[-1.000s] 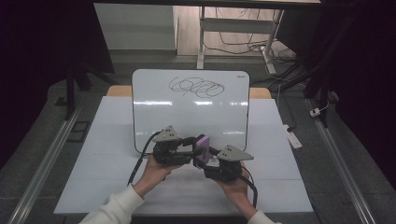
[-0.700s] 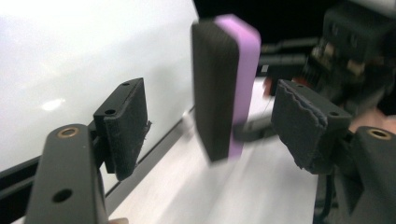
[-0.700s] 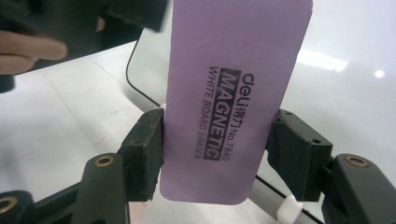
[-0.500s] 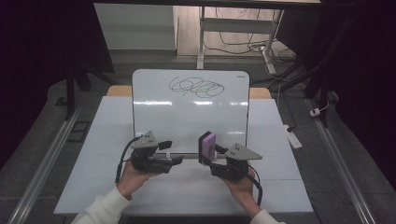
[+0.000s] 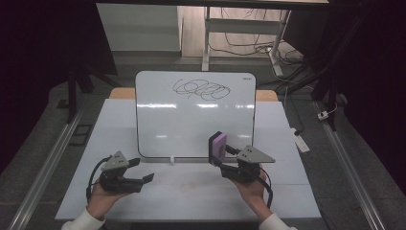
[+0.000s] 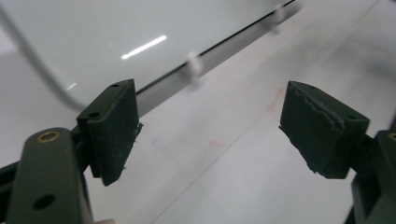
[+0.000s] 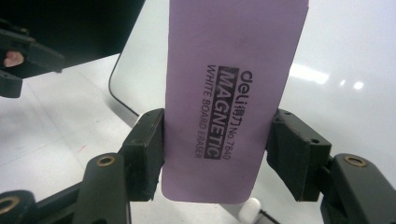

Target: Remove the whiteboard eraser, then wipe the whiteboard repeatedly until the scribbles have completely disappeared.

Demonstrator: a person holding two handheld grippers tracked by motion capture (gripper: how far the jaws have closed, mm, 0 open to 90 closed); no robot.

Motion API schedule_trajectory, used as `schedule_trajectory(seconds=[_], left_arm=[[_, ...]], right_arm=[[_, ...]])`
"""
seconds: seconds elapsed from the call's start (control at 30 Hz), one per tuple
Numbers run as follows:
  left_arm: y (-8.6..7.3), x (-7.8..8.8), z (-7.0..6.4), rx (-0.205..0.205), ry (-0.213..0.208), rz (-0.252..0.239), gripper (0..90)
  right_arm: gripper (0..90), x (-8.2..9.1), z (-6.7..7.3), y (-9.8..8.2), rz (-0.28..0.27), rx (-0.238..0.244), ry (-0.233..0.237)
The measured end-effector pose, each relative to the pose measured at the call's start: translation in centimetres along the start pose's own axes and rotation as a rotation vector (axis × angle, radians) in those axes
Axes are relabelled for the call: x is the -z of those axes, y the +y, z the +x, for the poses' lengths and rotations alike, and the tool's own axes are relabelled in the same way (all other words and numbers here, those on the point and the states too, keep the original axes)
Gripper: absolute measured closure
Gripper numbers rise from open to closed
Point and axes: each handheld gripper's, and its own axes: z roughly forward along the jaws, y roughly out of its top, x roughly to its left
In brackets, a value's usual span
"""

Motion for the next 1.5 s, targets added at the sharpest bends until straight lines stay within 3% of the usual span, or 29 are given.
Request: schedule_trajectory(seconds=[0.2,0.43,0.67,0.77,1.1,1.5], left_arm=[[-1.7,1.0,1.3,0.023,0.054,0.024,18.9],[-2.2,0.9,2.0,0.051,0.054,0.037,18.1],[-2.1,0.9,2.2,0.054,0.054,0.037,17.3],[-2.2,0.8,2.3,0.06,0.052,0.039,17.3],[-2.5,0.6,2.5,0.065,0.05,0.046,17.3],[-2.7,0.6,2.8,0.073,0.056,0.046,17.1]], right_arm=[[38.9,0.7,-0.9,0.3,-0.018,0.008,-0.041],[39.0,1.1,-1.6,0.8,-0.033,0.002,-0.066],[39.1,1.3,-2.8,2.6,-0.061,0.011,-0.12],[39.2,0.7,-4.5,4.5,-0.071,0.011,-0.174],[39.3,-0.9,-7.5,8.7,-0.065,-0.017,-0.304],[39.3,-3.6,-9.4,11.4,-0.034,-0.025,-0.363]])
